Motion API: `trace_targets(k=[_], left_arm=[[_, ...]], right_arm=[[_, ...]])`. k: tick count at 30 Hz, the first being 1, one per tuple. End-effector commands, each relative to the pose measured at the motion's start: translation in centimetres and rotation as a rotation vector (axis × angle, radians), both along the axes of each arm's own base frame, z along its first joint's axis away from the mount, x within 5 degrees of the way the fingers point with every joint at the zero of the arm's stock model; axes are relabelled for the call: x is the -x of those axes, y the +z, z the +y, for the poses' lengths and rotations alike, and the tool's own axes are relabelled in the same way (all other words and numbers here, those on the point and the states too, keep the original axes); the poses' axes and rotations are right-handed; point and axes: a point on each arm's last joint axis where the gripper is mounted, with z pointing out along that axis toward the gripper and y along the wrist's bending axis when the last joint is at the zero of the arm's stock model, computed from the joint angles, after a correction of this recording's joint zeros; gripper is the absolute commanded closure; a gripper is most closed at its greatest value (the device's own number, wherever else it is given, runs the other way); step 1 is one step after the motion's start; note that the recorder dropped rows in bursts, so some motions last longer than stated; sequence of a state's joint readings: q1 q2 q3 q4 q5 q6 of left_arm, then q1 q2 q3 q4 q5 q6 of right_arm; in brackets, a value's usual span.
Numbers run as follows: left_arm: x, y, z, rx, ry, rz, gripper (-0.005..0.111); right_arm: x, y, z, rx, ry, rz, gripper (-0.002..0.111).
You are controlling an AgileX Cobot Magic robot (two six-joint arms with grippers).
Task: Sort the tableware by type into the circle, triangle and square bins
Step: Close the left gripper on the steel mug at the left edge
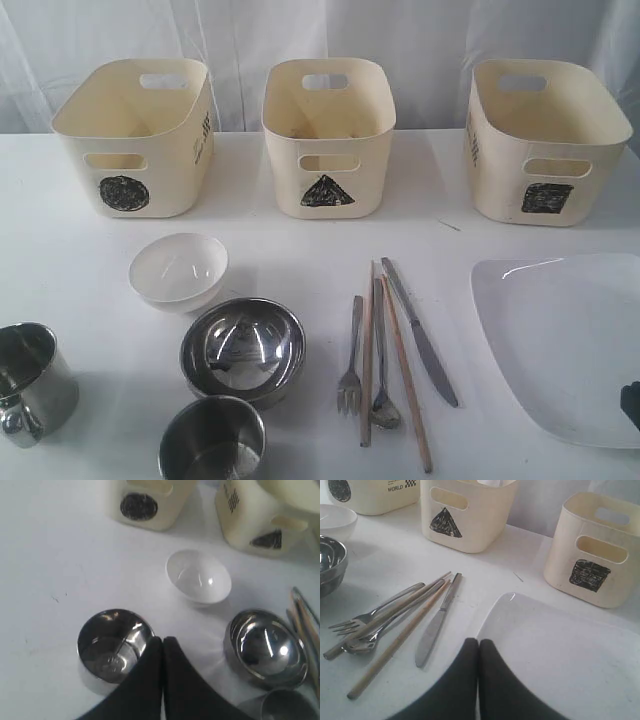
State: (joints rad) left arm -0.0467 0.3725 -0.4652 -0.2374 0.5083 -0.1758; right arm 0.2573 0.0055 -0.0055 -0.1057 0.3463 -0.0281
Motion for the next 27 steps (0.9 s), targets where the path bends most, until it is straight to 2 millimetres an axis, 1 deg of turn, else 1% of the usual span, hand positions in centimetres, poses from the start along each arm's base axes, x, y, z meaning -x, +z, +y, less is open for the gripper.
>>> trace_targets(k=[1, 3, 6, 8, 10, 11, 12, 14, 17, 20, 24, 27], left_arm=[[-3.5, 2.1, -0.6, -0.120, -0.140, 0.191, 0.107], [-5.3, 2.8, -0.8, -0.164, -0.203, 0.283, 0.105], [-7.4, 3.9, -1.1, -0.168, -0.243, 0.383, 0.089], [-8.8, 4.2, -1.1, -0.176, -0.247, 0.412, 0.071], [-9.8, 4.0, -0.9, -0.189, -0.219, 0.447, 0.052], [-10.3, 3.8, -0.6, -0.205, -0.192, 0.480, 0.045], [-10.5, 3.5, -0.3, -0.219, -0.165, 0.510, 0.041], [-10.9, 2.7, 0.5, -0.281, -0.104, 0.590, 0.040], [-11.3, 1.6, 1.0, -0.338, -0.093, 0.688, 0.041], [-11.9, 1.1, 0.9, -0.338, -0.097, 0.717, 0.041], [-13.0, 0.2, 0.9, -0.338, -0.098, 0.726, 0.041], [-13.6, -0.9, 0.8, -0.340, -0.101, 0.744, 0.041]], right_arm=[[0.0, -0.1, 0.0, -0.007, 0.001, -0.001, 0.108], [0.0, -0.1, 0.0, -0.007, 0.001, -0.001, 0.108], [0.0, -0.1, 0.0, -0.007, 0.001, -0.001, 0.108], [0.0, -0.1, 0.0, -0.007, 0.001, -0.001, 0.108], [0.0, -0.1, 0.0, -0.007, 0.001, -0.001, 0.108], [0.0, -0.1, 0.0, -0.007, 0.001, -0.001, 0.108], [0.0, -0.1, 0.0, -0.007, 0.001, -0.001, 0.108], [0.0, -0.1, 0.0, -0.007, 0.001, -0.001, 0.108], [0.0, -0.1, 0.0, -0.007, 0.001, -0.001, 0.108], [0.0, -0.1, 0.0, -0.007, 0.001, -0.001, 0.108], [0.0, -0.1, 0.0, -0.007, 0.001, -0.001, 0.108], [0.0, -0.1, 0.0, -0.007, 0.001, -0.001, 0.108]])
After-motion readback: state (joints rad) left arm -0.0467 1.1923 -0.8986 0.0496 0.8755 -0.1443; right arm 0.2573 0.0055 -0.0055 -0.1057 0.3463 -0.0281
